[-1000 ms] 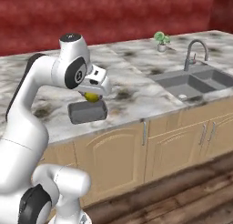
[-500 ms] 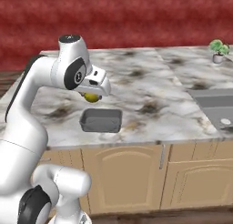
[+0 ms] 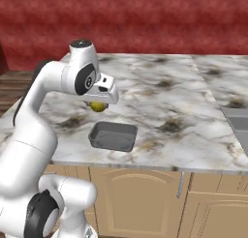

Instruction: Take the lemon and onion out of the freezer and place them in the tupperware container on the counter. Then put the tupperware containing the vegetables back in the freezer.

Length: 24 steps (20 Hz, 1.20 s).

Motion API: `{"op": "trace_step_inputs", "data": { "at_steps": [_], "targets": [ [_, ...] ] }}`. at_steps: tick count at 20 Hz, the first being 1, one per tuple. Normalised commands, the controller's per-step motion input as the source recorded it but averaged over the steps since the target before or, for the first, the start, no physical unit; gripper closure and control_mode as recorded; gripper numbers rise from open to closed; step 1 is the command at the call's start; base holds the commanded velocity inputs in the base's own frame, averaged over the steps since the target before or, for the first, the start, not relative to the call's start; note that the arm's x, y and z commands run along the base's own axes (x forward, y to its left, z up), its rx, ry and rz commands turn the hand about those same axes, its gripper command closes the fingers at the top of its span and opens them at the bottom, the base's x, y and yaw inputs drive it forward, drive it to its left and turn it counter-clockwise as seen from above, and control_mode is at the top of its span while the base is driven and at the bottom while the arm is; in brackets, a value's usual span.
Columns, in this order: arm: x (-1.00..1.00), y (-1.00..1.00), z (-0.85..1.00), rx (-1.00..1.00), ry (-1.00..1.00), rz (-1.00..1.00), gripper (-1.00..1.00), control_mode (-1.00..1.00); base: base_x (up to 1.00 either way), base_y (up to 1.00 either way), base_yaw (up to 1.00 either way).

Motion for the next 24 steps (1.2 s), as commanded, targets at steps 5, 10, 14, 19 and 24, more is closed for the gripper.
{"op": "trace_step_inputs", "data": {
  "at_steps": [5,10,14,19,24],
  "targets": [
    [0.79,0.09,-0.87,0.00,0.19,0.04,1.00,-1.00,0.00,0.00,0.00],
    [0.90,0.10,-0.93,0.00,0.15,0.00,1.00,-1.00,0.00,0.00,0.00],
    [0.85,0.03,-0.81,0.00,0.04,0.00,1.00,-1.00,0.00,0.00,0.00],
    [0.47,0.00,-0.64,0.00,0.00,0.00,1.00,-1.00,0.00,0.00,0.00],
    [0.24,0.00,-0.54,0.00,-0.03,0.00,1.00,-1.00,0.00,0.00,0.00]
  ]
}}
